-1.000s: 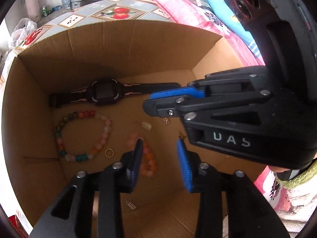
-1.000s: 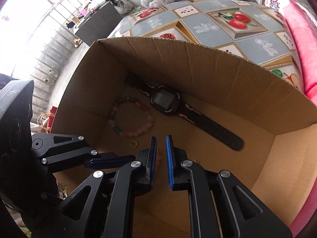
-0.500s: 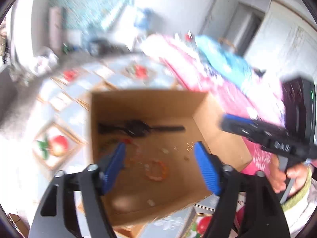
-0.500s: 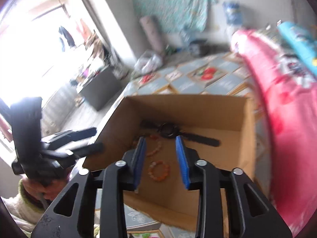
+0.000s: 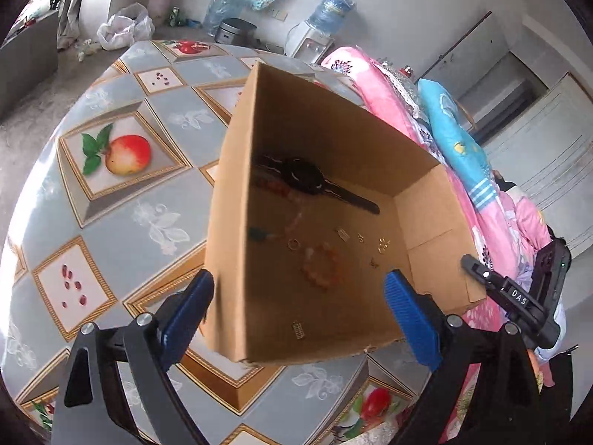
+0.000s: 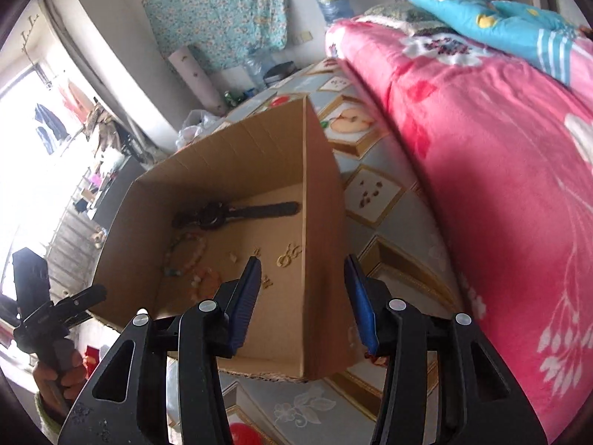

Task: Organize jewelry
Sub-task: 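Lift both open grippers up and away from the box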

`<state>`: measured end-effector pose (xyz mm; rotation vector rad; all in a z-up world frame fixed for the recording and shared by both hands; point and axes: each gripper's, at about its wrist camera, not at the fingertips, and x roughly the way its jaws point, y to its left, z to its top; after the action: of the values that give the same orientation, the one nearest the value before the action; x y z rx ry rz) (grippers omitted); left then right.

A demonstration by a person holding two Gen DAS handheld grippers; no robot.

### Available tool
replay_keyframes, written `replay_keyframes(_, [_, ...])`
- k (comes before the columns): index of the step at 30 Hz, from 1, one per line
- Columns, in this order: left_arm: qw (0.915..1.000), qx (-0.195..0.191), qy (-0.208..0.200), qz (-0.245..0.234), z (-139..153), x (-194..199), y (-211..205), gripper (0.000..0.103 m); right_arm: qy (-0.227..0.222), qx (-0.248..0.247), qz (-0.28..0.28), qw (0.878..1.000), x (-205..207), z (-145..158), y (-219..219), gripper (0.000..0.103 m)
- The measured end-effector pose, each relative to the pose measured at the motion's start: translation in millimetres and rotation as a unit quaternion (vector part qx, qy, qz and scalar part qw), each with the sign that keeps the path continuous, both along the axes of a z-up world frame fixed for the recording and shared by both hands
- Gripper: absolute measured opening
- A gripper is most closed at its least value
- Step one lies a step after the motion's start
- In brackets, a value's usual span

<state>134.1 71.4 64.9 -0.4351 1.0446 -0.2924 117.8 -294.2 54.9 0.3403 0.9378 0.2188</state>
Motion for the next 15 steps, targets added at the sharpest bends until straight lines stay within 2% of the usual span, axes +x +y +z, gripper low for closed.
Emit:
replay_keyframes(4, [0.9999, 0.007, -0.005, 0.009, -2, -3, -2, 0.091, -0.003, -0.03, 0.004, 1.0, -7, 0, 13, 0.045])
replay_keyframes(15, [0.9994, 0.022, -0.005, 0.025, 0, -11, 1, 0.091, 0.005, -0.009, 0.011, 1.0, -13, -4, 13, 0.044])
